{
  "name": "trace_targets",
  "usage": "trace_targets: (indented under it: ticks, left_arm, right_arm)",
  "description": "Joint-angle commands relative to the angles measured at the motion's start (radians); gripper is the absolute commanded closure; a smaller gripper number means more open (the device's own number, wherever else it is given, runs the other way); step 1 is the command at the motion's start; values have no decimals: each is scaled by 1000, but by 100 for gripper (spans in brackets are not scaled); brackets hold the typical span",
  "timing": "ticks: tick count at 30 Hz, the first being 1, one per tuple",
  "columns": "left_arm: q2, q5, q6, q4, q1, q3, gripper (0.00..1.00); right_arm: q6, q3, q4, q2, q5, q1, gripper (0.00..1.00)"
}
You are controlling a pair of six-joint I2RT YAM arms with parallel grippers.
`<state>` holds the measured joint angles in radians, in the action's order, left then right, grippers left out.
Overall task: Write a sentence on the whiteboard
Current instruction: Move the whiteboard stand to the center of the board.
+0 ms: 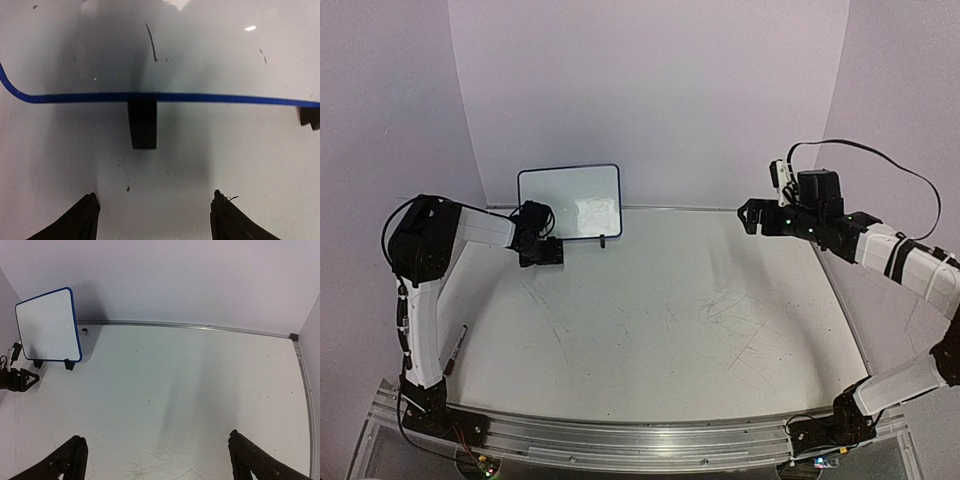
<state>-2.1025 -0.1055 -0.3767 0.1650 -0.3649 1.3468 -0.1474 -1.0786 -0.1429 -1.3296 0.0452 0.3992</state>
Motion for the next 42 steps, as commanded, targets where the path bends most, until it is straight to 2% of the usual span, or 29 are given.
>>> trace_targets:
  ticks: [1,4,11,19,20,21,24,30,37,42]
  left_arm:
    - [-62,-68,77,-10,19,109,26]
    - [-96,-63,107,-5,20,167,31]
    - [-188,-86,155,39,21,319,53]
    - [-225,-95,185,51,20,348,68]
    - [-228,-100,192,51,20,349,75]
    - [-227,-101,194,51,20,349,75]
    - [-214,-112,203,50,7,330,81]
    - [-185,-111,204,45,-31,294,88]
    - [-91,-124,118,1,-103,157,100]
    - [-29,-156,92,-60,-163,59,100]
  right_arm:
    - [7,4,29,29,-41,3,2]
    - [4,4,29,25,-45,3,2]
    - [-10,-7,32,2,-39,3,2]
    - [-20,-14,32,-2,-33,4,2]
    - [-22,-16,32,-3,-31,4,2]
    - [-22,-17,32,-4,-30,4,2]
    - [-29,-17,32,-5,-24,4,2]
    - [-42,-11,35,-10,-21,3,2]
    - [-51,9,37,5,-16,3,2]
    - [-61,30,37,20,-9,3,2]
